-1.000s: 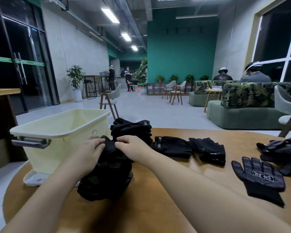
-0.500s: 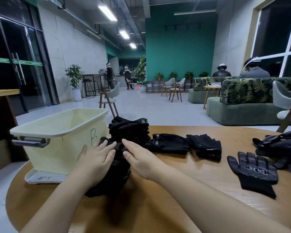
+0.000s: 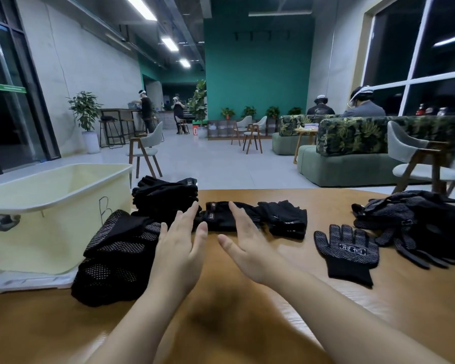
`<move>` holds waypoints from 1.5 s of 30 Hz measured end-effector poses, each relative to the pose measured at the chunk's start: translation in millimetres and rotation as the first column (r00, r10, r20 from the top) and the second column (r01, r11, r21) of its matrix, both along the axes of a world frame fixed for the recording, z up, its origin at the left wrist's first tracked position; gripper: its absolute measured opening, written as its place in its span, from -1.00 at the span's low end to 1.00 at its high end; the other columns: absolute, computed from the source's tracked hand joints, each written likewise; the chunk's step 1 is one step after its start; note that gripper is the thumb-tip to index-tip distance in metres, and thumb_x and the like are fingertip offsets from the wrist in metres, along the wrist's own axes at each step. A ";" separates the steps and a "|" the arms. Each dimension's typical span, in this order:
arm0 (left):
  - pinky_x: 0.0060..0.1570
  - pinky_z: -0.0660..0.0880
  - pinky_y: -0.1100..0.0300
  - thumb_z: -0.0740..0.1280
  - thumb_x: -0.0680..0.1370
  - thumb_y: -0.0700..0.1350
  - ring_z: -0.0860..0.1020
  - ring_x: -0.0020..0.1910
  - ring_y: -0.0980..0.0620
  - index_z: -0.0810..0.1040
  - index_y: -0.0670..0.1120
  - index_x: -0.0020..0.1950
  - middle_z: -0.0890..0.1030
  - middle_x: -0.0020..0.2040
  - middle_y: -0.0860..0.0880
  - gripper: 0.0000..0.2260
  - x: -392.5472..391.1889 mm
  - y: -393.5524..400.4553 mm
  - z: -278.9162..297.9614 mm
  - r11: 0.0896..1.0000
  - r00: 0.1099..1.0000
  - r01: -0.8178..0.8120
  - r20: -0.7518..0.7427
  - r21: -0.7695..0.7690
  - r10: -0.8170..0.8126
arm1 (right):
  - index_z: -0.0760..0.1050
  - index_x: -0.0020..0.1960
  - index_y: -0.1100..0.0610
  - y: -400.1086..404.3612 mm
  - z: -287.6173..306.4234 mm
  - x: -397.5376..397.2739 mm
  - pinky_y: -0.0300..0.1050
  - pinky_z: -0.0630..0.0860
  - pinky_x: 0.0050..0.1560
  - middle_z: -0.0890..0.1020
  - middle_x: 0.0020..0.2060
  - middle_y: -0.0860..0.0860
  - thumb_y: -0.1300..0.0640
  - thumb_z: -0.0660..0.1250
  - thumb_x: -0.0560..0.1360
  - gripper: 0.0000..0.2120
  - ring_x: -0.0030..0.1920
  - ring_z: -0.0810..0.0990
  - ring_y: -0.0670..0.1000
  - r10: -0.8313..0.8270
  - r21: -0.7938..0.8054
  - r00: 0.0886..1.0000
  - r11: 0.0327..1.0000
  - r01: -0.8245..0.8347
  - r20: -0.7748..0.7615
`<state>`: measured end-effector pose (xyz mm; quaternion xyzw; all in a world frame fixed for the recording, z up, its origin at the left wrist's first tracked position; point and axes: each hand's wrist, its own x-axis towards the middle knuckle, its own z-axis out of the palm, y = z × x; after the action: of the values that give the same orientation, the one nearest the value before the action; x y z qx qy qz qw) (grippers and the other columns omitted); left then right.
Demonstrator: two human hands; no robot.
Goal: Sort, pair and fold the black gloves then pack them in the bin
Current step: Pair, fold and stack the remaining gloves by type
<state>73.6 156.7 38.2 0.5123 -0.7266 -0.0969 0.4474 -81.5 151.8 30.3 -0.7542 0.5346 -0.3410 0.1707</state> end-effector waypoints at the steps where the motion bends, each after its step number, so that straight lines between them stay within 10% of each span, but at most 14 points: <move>1: 0.40 -0.21 0.26 0.03 0.63 0.06 -0.05 0.42 0.30 0.09 0.09 0.52 0.17 0.49 0.14 -0.56 -10.0 1.0 -3.5 1.000 0.999 0.016 -0.034 0.013 -0.016 | -0.24 0.53 -0.08 2.2 -1.4 -7.7 -0.06 -0.15 0.50 -0.12 0.53 -0.13 -0.10 0.08 0.62 -0.35 0.49 -0.24 -0.19 -0.015 0.011 0.999 1.000 0.015 -0.034; 16: 0.44 -0.29 0.05 -0.06 0.61 0.17 -0.18 0.53 0.08 -0.18 0.06 0.54 -0.04 0.56 0.04 -0.45 -93.1 15.8 -51.1 0.957 0.981 0.040 0.172 0.287 -0.093 | -0.24 0.53 -0.06 43.0 -16.0 -136.2 -0.13 -0.19 0.44 -0.13 0.53 -0.10 -0.10 0.10 0.60 -0.34 0.50 -0.22 -0.10 -0.368 -0.022 0.918 0.929 0.369 -0.145; 23: 0.41 -0.38 0.14 -0.48 0.19 0.50 -0.34 0.39 0.28 -0.26 0.12 0.52 -0.16 0.55 0.14 -0.06 -90.6 24.2 -52.1 0.972 0.895 0.131 0.400 0.193 -0.200 | -0.06 0.54 -0.03 40.8 -26.1 -199.3 0.16 -0.14 0.46 -0.19 0.53 0.02 -0.16 0.13 0.57 -0.36 0.51 -0.27 0.09 -0.680 0.002 0.611 0.668 0.744 -0.405; 30: 0.44 -0.31 0.15 -0.38 0.28 0.37 -0.32 0.40 0.30 -0.22 0.16 0.52 -0.14 0.54 0.16 -0.20 -90.0 21.2 -52.0 0.959 0.876 0.175 0.408 0.224 -0.255 | 0.34 0.30 0.17 32.3 -31.4 -262.1 0.15 -0.02 0.45 0.07 0.50 0.10 0.06 0.25 0.49 -0.59 0.51 -0.07 0.10 -0.912 -0.047 0.373 0.385 0.922 -0.169; 45: 0.46 -0.20 0.12 -0.08 0.59 0.20 -0.24 0.39 0.30 -0.14 0.20 0.51 -0.04 0.54 0.17 -0.50 -90.7 18.0 -54.3 0.947 0.859 0.206 0.418 0.244 -0.295 | -0.08 0.54 -0.04 32.1 -33.5 -279.9 0.13 0.15 0.36 -0.02 0.53 0.14 0.04 0.21 0.51 -0.29 0.44 0.18 0.21 -0.937 0.073 0.329 0.322 0.944 -0.119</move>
<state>-17.1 174.7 -16.0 0.4619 -0.8580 -0.1029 0.1997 -361.4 183.9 -3.2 -0.3019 0.8975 -0.3206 -0.0246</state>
